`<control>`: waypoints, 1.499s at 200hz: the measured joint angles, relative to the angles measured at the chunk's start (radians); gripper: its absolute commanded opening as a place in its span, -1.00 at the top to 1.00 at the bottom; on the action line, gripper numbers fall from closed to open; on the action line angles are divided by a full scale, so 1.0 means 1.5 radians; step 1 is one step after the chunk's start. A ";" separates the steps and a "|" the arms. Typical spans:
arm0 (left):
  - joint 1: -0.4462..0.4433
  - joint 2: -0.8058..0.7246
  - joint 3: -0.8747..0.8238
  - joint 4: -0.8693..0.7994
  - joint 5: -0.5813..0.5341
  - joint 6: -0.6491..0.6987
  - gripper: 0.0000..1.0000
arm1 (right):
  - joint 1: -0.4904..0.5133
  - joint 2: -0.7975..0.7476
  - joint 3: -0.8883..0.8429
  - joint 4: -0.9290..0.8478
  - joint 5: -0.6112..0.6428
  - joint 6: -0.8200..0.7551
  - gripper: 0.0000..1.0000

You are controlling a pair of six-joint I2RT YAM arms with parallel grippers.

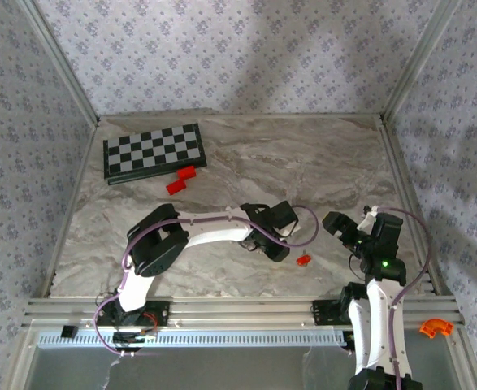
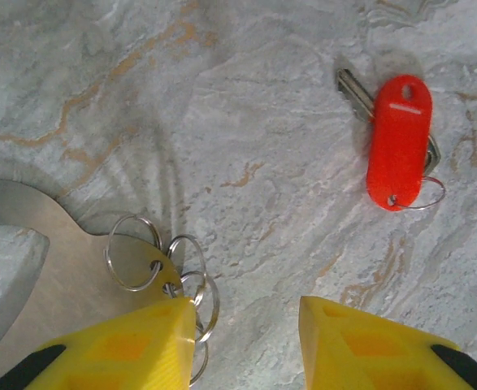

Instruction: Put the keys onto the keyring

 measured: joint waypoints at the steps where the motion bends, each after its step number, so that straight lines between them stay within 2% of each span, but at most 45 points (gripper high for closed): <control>1: 0.000 0.000 0.000 0.000 0.000 0.000 0.24 | 0.000 0.000 0.000 0.000 0.000 0.000 -0.83; 110: 0.001 -0.006 0.005 0.002 0.021 0.000 0.25 | -0.003 0.000 0.001 0.000 0.001 -0.002 -0.83; 173: 0.081 -0.061 -0.001 0.000 0.044 0.022 0.32 | -0.003 0.000 0.001 0.000 0.000 -0.002 -0.83; 300: 0.095 0.036 0.076 -0.052 0.127 0.094 0.41 | -0.003 0.000 0.001 0.000 0.000 -0.002 -0.83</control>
